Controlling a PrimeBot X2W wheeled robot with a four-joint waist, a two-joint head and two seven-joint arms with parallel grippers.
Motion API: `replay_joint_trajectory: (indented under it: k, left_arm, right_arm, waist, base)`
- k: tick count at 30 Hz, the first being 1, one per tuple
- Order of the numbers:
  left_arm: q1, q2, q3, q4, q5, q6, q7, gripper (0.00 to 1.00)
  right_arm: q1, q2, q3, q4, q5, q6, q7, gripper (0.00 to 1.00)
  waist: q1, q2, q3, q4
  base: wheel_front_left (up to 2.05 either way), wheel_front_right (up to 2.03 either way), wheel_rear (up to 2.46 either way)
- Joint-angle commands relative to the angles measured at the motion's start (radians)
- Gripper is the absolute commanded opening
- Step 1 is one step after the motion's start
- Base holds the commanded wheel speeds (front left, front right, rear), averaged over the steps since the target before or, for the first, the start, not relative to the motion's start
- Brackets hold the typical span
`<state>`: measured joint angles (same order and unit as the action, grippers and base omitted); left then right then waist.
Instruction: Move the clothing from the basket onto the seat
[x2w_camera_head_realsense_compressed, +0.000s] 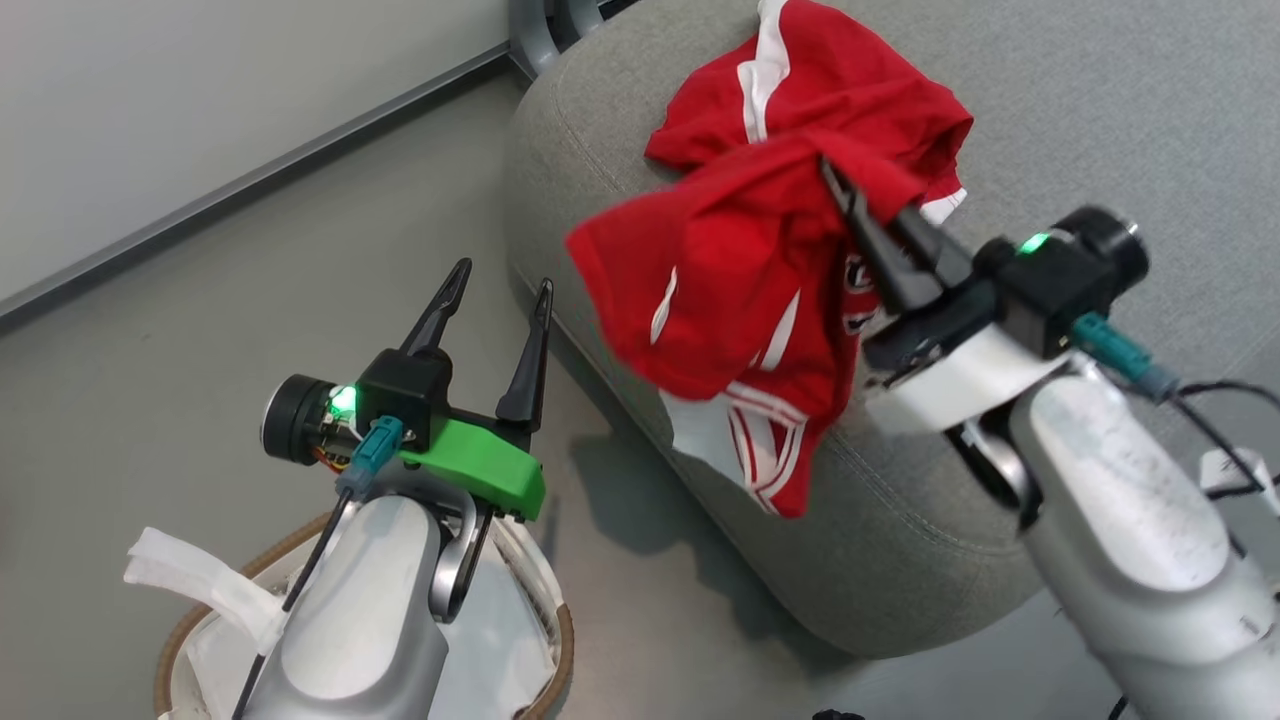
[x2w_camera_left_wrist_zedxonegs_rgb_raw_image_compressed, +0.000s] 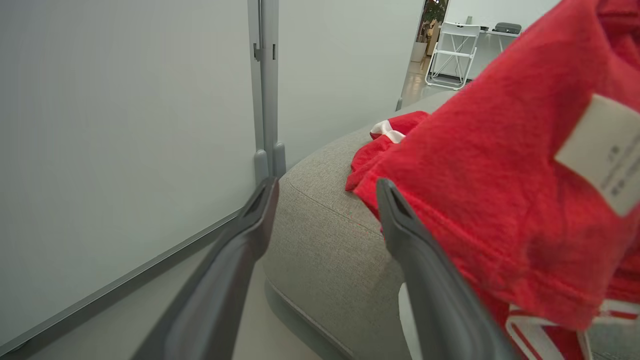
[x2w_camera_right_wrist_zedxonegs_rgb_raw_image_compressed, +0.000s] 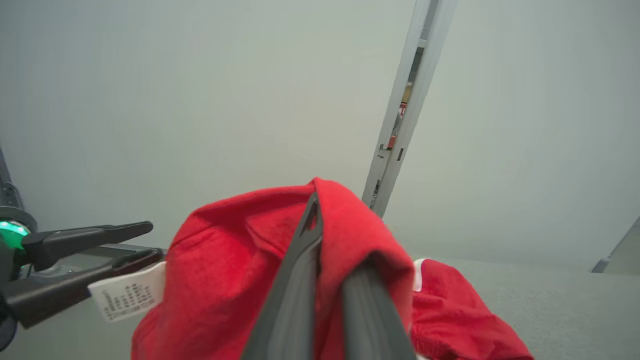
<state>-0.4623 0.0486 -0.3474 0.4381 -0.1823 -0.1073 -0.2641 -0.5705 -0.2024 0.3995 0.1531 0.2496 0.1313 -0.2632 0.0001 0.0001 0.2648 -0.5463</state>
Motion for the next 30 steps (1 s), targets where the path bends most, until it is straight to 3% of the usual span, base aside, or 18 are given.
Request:
replay_joint_trajectory:
  k: [1,9,16,21,30]
  left_arm:
    - [-0.014,0.009,0.005,0.002,0.007,-0.006,0.0,1.0]
    - [-0.041,0.019,-0.005,0.0,0.029,-0.014,0.0,1.0]
    - [-0.08,0.025,-0.033,0.003,0.041,-0.018,0.0,1.0]
    - [-0.106,0.028,-0.059,0.008,0.041,-0.022,0.0,1.0]
    - [-0.15,0.048,-0.093,0.0,0.044,-0.023,0.0,1.0]
  right_arm:
    - [-0.046,-0.022,-0.017,-0.009,-0.014,-0.001,-0.002,0.0]
    - [-0.266,-0.171,-0.142,0.016,-0.068,-0.001,-0.002,0.0]
    - [-0.376,-0.25,-0.269,0.151,-0.093,-0.001,-0.002,0.0]
    - [-0.365,-0.247,-0.362,0.27,-0.109,-0.001,-0.002,0.0]
    - [-0.29,-0.17,-0.471,0.41,-0.11,-0.001,-0.002,0.0]
  waist:
    - [-0.0001,-0.0001,0.028,-0.003]
    - [-0.0001,-0.0001,0.09,0.026]
    - [-0.0001,-0.0001,0.149,0.071]
    - [-0.0001,-0.0001,0.185,0.1]
    - [-0.0001,-0.0001,0.265,0.132]
  base:
    - [0.0,0.0,0.0]
    - [0.0,0.0,0.0]
    - [0.0,0.0,0.0]
    - [0.0,0.0,0.0]
    - [0.0,0.0,0.0]
